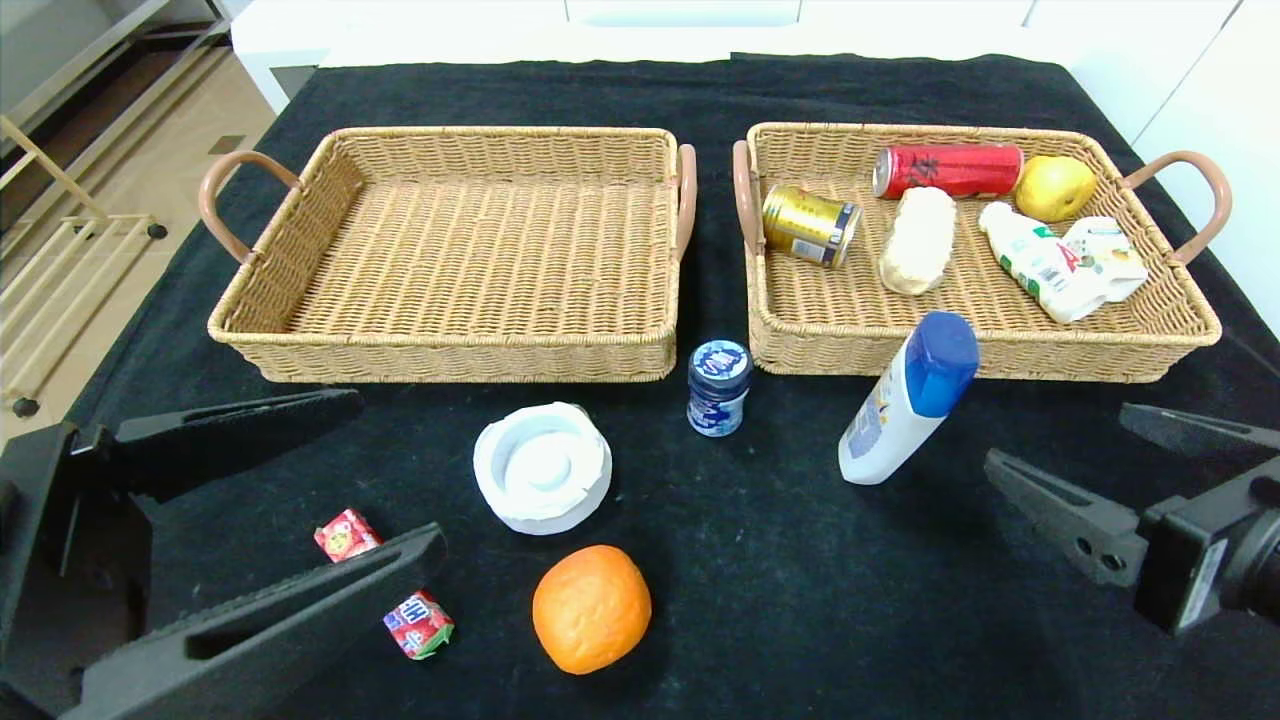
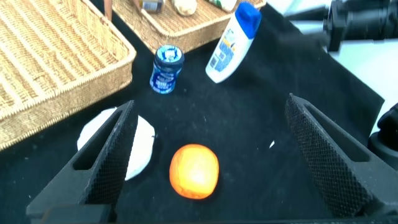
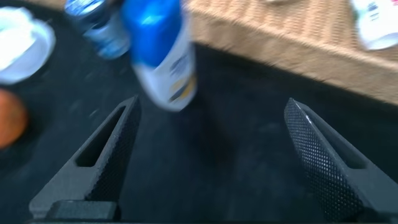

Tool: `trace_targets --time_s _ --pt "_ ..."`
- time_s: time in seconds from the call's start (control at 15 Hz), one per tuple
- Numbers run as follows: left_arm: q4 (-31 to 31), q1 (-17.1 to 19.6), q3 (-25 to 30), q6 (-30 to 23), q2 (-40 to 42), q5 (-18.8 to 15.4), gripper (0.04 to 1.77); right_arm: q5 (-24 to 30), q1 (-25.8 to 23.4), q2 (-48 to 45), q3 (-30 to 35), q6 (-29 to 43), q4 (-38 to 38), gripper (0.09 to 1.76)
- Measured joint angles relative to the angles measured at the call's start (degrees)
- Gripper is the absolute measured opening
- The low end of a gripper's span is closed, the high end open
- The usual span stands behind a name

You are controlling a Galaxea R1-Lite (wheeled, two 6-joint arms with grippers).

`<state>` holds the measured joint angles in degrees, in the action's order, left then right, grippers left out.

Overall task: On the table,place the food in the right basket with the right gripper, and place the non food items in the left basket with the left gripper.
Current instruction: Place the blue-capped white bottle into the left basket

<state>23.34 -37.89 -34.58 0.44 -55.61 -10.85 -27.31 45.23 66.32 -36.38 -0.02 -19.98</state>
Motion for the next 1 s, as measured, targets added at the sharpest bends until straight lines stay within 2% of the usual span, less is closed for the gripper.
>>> trace_targets --time_s 0.4,0.53,0.87,1.0 --pt "0.0 0.1 -0.2 0.0 0.6 0.0 1.72 0.5 4.5 1.8 1.4 0.0 -0.8 1.69" --pt "0.0 0.1 -0.2 0.0 0.6 0.0 1.72 0.0 5.0 3.9 1.1 0.4 -3.8 1.70" --pt "0.0 0.0 -0.1 0.4 0.7 0.0 1.72 -7.6 6.2 11.3 -3.9 2.2 -7.0 1.70" --pt "0.0 0.0 -0.2 0.4 1.0 0.0 1.72 -8.8 6.2 13.8 -5.4 3.0 -7.8 1.70"
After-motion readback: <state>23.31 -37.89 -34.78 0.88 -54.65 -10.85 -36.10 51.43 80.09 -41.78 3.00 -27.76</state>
